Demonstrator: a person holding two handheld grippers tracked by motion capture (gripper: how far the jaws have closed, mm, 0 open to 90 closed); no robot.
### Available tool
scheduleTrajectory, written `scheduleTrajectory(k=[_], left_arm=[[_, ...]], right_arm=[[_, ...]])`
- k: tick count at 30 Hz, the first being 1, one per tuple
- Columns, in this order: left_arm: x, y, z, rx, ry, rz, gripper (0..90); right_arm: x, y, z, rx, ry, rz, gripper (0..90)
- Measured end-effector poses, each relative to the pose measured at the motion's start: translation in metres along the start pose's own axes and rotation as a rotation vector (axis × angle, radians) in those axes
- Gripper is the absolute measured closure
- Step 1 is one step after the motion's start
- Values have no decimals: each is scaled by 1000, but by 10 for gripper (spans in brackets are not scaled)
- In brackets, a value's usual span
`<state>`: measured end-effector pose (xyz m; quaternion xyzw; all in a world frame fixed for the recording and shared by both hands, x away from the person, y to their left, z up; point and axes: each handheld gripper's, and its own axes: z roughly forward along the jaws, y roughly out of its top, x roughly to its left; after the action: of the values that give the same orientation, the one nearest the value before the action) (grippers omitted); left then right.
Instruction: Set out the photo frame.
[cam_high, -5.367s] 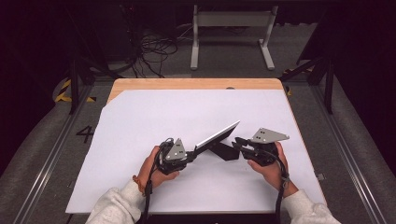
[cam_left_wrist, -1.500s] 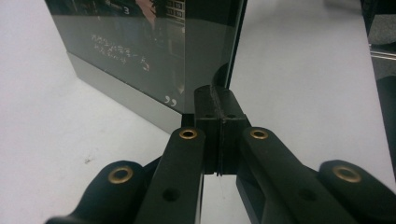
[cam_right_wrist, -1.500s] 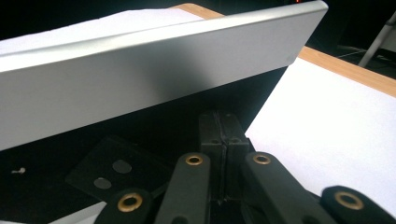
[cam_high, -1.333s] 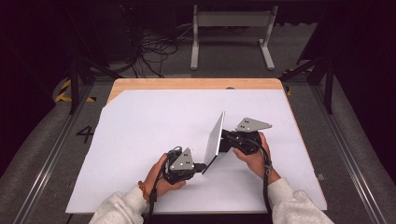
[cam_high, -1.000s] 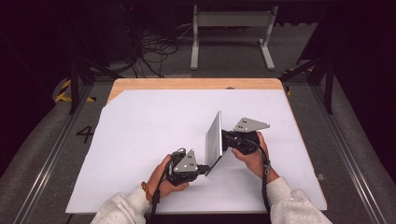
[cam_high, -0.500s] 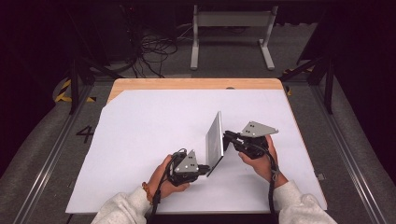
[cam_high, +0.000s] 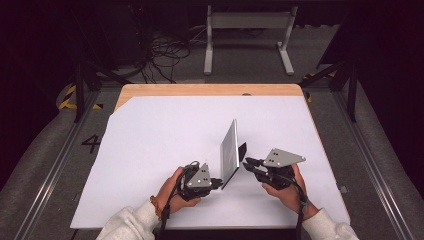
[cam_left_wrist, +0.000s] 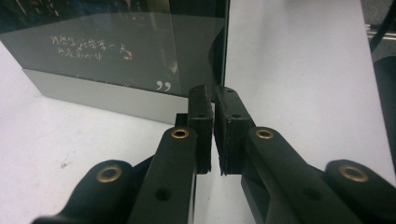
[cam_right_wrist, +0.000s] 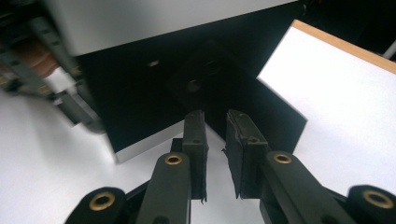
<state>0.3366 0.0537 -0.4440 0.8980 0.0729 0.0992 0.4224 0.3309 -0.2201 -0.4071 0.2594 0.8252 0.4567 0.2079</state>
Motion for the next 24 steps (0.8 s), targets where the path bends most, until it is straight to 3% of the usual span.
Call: scheduleTrajectory(k=[8,11,16,24], left_arm=[[0,-4,7,18,-8,5,849],[-2,-4,11,29,7,13,857],[0,-2,13,19,33,-1,866],[-1,1,18,11,30,-5,858]], right_arm=[[25,-5,-7,7,54,-26,697],[33,-6,-7,16,63,-34,657],[39,-5,-7,13,74,-47,625],[43,-3,-3,9,88,-32,550]])
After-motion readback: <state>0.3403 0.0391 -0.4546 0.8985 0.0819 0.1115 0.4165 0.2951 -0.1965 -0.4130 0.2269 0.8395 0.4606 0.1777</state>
